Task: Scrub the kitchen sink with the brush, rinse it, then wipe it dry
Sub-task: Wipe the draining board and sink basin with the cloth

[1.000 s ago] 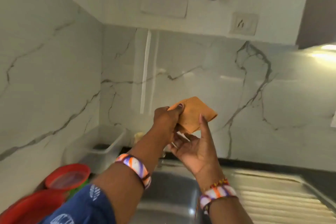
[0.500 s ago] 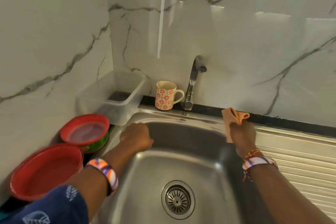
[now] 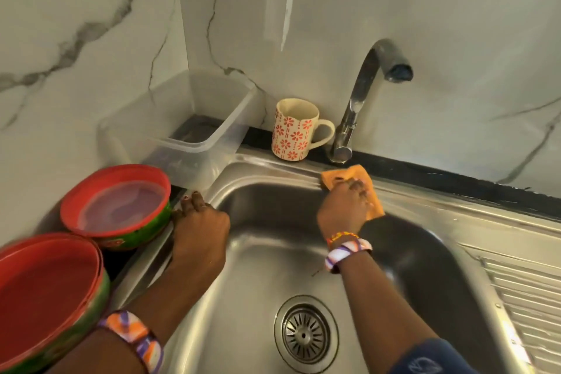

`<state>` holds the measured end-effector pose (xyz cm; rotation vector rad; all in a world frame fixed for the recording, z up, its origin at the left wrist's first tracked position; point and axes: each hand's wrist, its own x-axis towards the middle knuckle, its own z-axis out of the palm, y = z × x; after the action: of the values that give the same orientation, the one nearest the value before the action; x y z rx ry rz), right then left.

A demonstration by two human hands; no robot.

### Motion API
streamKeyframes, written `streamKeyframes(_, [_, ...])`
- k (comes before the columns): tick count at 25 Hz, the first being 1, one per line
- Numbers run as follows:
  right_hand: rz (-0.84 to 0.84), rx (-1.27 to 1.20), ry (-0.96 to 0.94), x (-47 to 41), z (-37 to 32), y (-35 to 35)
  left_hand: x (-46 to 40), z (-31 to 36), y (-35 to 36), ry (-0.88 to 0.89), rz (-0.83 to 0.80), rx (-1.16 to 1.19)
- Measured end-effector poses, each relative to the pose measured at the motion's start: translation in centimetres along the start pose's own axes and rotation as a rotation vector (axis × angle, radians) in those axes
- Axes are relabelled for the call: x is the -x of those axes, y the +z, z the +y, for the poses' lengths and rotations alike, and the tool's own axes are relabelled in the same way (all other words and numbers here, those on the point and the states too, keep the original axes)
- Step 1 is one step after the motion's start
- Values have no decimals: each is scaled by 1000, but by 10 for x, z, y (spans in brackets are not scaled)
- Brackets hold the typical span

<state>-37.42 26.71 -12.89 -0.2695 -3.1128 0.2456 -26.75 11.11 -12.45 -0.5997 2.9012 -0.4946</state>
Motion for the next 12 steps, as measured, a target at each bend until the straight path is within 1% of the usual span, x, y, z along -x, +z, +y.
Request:
streamKeyframes(1, [-9,15,-90,5,-15,3,-1,1,-1,0,-5,-7])
streamKeyframes(3, [-53,-14,-359,15,-43,11,-3,3,-3,7,-11,0])
streamKeyframes(5, [-170,-241,-655,25,-54,12,-2,3,-5,29,-7,39])
streamKeyframes(6, [-228,-375,-750,28,-49,8,-2,1,-7,42,8,58])
streamKeyframes(7, [-209,-463,-799,28,-40,3,-1,-2,-9,54,27,69])
streamKeyframes(8, [-134,-502,-787,26,-26,-2,-1,-4,-11,66,39,73])
streamKeyframes(9, [-15,-495,-725,23,-9,-4,0,-5,-12,72,43,74])
streamKeyframes(10, [108,-456,-604,21,9,-4,1,-6,-13,72,36,82])
streamKeyframes(11, [189,-398,-448,19,26,-5,2,-7,-14,67,28,93])
streamKeyframes(12, [209,-324,-297,15,38,-3,3,-8,-14,62,21,106])
